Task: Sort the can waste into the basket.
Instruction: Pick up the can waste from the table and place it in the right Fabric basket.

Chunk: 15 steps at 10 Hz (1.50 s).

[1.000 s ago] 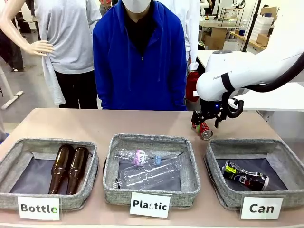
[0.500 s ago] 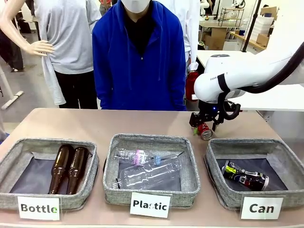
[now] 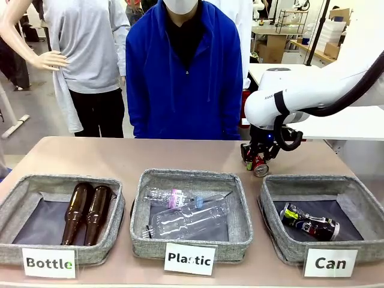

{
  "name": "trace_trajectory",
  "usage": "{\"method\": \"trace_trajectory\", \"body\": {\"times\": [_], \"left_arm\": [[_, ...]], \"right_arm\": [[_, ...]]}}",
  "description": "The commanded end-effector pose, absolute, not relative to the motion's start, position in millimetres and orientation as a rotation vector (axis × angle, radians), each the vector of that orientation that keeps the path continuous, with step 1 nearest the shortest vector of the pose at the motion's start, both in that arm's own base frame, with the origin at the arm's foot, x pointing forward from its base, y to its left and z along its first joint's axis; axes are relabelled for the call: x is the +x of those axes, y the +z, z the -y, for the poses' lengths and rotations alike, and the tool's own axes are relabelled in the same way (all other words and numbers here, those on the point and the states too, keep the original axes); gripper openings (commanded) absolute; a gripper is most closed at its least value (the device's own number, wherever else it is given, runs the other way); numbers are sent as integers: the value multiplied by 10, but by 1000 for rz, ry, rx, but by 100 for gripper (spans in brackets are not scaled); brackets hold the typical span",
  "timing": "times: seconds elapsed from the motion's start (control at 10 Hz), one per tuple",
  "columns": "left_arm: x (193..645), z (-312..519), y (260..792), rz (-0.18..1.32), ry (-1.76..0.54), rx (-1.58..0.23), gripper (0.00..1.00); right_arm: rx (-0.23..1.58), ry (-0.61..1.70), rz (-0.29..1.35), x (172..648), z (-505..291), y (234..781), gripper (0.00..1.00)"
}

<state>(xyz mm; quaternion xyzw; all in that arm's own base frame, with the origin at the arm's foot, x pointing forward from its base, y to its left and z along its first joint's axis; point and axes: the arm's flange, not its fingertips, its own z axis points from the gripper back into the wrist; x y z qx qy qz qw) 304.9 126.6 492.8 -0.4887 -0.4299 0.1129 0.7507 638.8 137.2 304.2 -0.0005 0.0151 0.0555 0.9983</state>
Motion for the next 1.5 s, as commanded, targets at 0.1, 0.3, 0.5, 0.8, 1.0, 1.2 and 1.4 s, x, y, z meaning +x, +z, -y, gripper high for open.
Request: {"method": "trace_trajectory", "body": {"times": [0.1,0.3,0.5,0.8,1.0,1.2,1.4], "left_arm": [[3055,-1268,4928,953,246,-1079,100],[3055,-1268,4928,953,246,-1079,100],[3055,-1268,4928,953,246,-1079,100],[3055,-1268,4928,953,246,-1079,100],[3055,-1268,4928,953,246,-1079,100],[3055,-1268,4928,953,246,-1079,100],[3055,-1268,4928,953,246,-1079,100]], "right_arm": [[-1,129,-39,6459,-1379,3070,0],[11,131,-37,6447,-1369,3066,0],[19,140,-16,6410,-1382,3172,0],[8,204,143,5828,-1436,4126,0],[-44,284,34,5045,-1443,4831,0],[-148,371,-167,4397,-1266,5009,0],[-185,474,-211,4107,-967,4904,0]]}}
